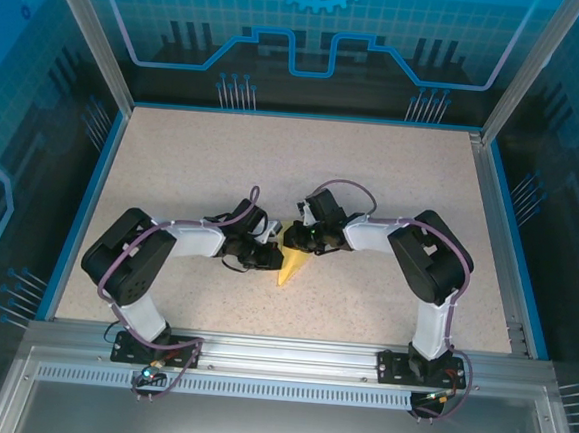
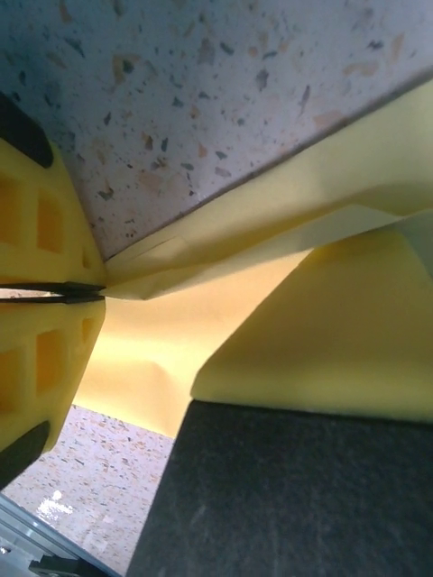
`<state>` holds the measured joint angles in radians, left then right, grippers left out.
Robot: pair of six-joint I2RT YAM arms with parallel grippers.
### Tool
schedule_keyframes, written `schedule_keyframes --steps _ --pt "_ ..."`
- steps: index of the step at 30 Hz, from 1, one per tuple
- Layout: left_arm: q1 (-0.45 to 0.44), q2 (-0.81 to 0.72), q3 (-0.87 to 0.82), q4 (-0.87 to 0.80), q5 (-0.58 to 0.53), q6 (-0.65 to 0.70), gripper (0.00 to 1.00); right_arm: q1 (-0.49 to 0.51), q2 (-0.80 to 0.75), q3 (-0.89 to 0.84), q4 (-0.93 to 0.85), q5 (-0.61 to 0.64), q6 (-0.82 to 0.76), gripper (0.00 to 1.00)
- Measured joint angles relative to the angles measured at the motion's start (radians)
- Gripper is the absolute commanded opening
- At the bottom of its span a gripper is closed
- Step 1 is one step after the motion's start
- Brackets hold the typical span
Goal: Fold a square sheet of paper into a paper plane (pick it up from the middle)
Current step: Fourth fold the wing at the center of the table.
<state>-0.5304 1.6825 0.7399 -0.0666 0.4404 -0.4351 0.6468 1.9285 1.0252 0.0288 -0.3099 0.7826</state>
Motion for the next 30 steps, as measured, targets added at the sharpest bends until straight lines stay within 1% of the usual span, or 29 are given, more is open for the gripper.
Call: schedule_keyframes --steps 8,12,14,17,30 --pt "-0.003 -0.092 0.0 -0.06 -0.029 0.0 0.17 0.0 0.0 0.007 -0.018 0.008 -0.026 0.15" --pt "-0.005 -0.153 0.0 -0.066 -0.034 -0.002 0.15 0.0 0.0 0.007 -0.019 0.01 -0.032 0.15" --pt "-0.011 -0.159 0.003 -0.066 -0.036 -0.002 0.14 0.0 0.0 0.007 -0.019 0.01 -0.035 0.15" --pt "-0.024 -0.153 0.004 -0.064 -0.037 -0.002 0.12 0.0 0.0 0.007 -0.019 0.01 -0.036 0.15" --pt "-0.048 -0.006 0.004 -0.006 -0.036 -0.003 0.09 0.0 0.0 0.007 -0.019 0.005 -0.043 0.16"
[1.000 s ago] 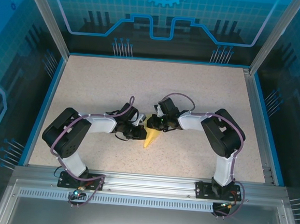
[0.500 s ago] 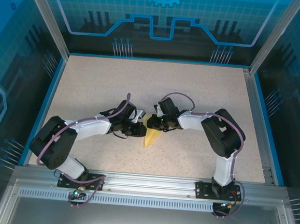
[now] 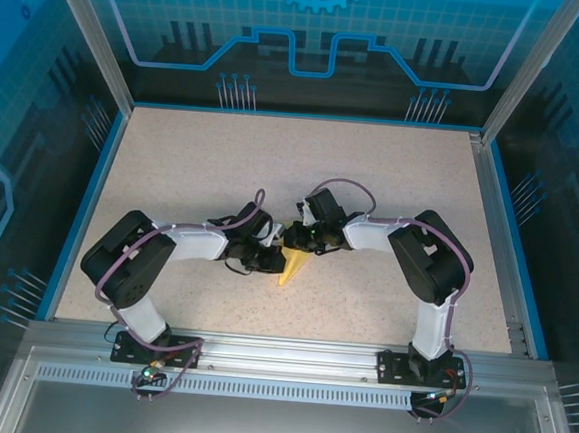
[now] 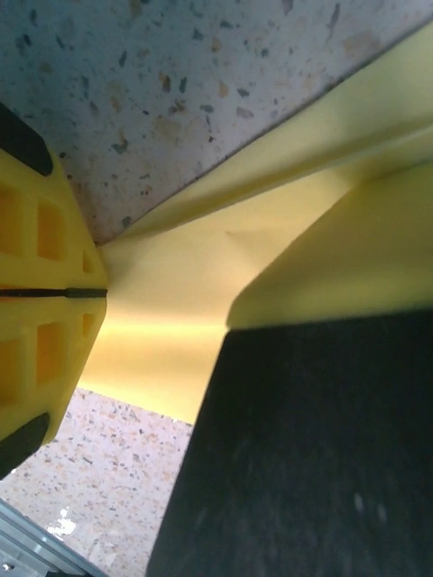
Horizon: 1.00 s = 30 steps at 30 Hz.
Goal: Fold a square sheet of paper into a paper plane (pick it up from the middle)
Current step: Fourth fold the wing at the center of the table.
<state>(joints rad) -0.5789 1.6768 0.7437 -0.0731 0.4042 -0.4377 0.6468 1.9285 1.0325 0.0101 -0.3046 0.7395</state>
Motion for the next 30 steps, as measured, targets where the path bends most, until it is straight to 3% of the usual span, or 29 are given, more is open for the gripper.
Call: schedule_keyframes --steps 20,30 --pt "-0.023 0.0 -0.011 0.034 -0.008 -0.001 0.08 0.0 -0.002 0.0 0.001 -0.003 0.0 0.18" --pt "-0.028 0.013 -0.019 0.076 0.002 0.002 0.08 -0.006 -0.079 -0.075 0.011 -0.003 0.014 0.18"
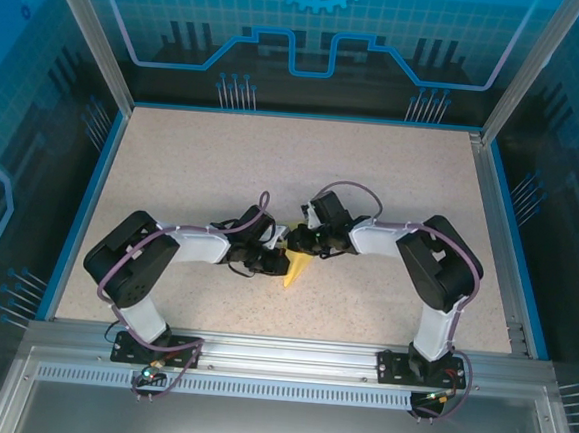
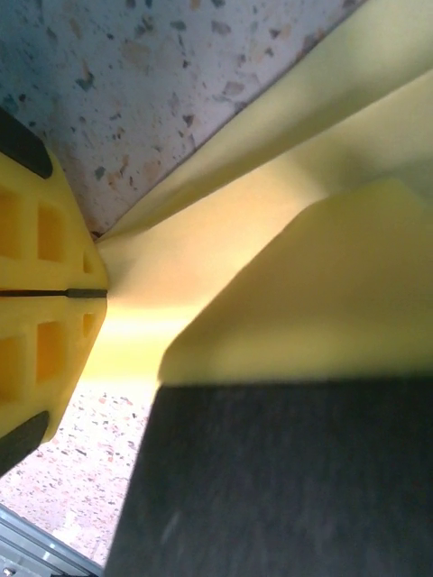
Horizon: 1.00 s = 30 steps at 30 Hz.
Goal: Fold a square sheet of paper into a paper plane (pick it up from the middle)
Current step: Fourth fold the wing at the center of the table.
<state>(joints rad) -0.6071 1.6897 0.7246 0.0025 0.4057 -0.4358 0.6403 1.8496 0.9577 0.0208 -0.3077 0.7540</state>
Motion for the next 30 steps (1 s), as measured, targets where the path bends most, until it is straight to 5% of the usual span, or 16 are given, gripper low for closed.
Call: schedule_keyframes --steps 30 --pt "-0.004 0.014 0.0 0.032 0.014 0.019 0.08 0.04 -0.038 -0.079 0.006 0.068 0.022 0.12"
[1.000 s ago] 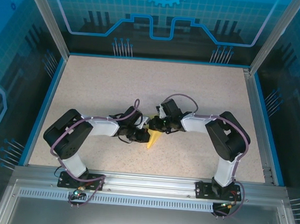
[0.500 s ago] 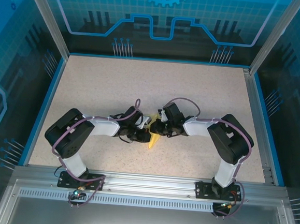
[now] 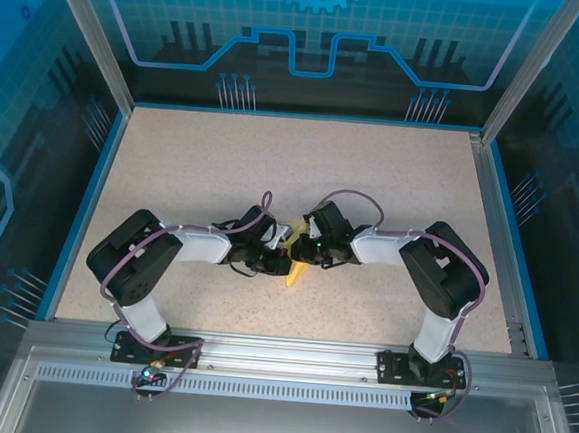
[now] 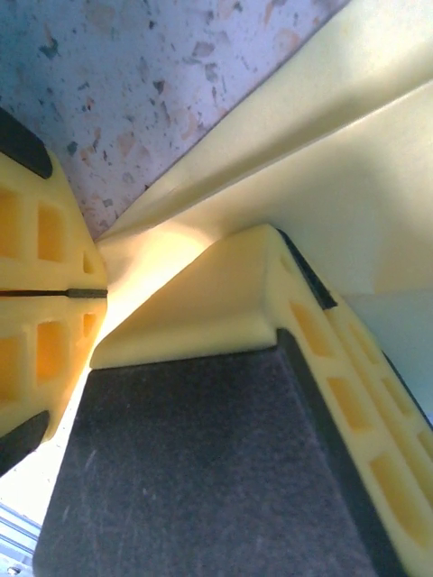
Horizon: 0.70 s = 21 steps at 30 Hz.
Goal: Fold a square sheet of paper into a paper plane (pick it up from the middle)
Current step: Fourth fold the wing at the center of the table.
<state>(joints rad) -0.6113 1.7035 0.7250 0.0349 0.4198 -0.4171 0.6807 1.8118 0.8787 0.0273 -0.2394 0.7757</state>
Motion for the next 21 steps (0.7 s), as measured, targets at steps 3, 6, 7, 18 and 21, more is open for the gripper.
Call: schedule_keyframes --steps 3,6,7,18,21 --pt "-0.011 -0.01 0.0 -0.009 -0.016 0.0 0.09 0.0 0.0 0.0 0.0 0.002 -0.002 0.11" --pt "-0.026 -0.026 0.0 -0.032 -0.037 0.0 0.09 0.0 0.0 -0.001 0.0 0.003 -0.002 0.1" --pt "-0.032 -0.034 0.0 -0.046 -0.04 0.0 0.09 0.0 0.0 -0.002 0.001 0.003 -0.003 0.11" --pt "-0.068 -0.084 0.0 -0.081 -0.048 -0.011 0.1 0.001 -0.009 -0.035 0.056 0.003 -0.002 0.1" --pt "-0.069 -0.082 0.0 -0.072 -0.048 -0.024 0.09 0.001 -0.012 -0.044 0.071 0.003 -0.002 0.1"
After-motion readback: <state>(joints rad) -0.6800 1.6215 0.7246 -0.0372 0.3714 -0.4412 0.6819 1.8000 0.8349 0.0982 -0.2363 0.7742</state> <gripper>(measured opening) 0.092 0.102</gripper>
